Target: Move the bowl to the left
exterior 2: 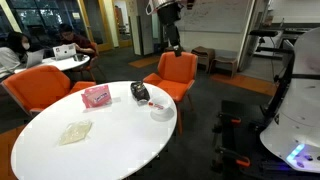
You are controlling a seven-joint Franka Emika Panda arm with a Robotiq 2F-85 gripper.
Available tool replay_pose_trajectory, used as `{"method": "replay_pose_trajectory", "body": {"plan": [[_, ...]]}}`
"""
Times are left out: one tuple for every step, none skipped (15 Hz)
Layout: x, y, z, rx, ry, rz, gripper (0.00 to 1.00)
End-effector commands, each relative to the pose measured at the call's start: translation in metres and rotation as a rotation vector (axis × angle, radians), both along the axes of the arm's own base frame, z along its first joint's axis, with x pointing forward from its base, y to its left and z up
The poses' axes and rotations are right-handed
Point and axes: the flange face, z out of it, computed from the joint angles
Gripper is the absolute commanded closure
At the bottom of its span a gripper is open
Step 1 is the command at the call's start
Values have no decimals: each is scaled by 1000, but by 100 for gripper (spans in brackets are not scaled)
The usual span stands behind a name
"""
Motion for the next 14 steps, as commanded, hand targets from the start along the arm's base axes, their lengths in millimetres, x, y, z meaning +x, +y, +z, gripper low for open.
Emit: {"method": "replay_pose_trajectory", "body": {"plan": [[0,0,1,0,0,0,0],[0,0,1,0,0,0,0],[0,0,1,0,0,0,0],[0,0,1,0,0,0,0],[0,0,1,0,0,0,0],[0,0,1,0,0,0,0],[0,0,1,0,0,0,0],[3,-1,-2,-1,-7,-16,0],[11,-3,-9,-3,-44,-62,0],[18,-7,-18,-9,-75,-82,0],[26,-10,-28,-28,-106,-105,0],[35,-14,-46,-40,-120,-117,0],[43,-18,-66,-61,-126,-115,0],[51,-20,-89,-86,-130,-118,0]]}}
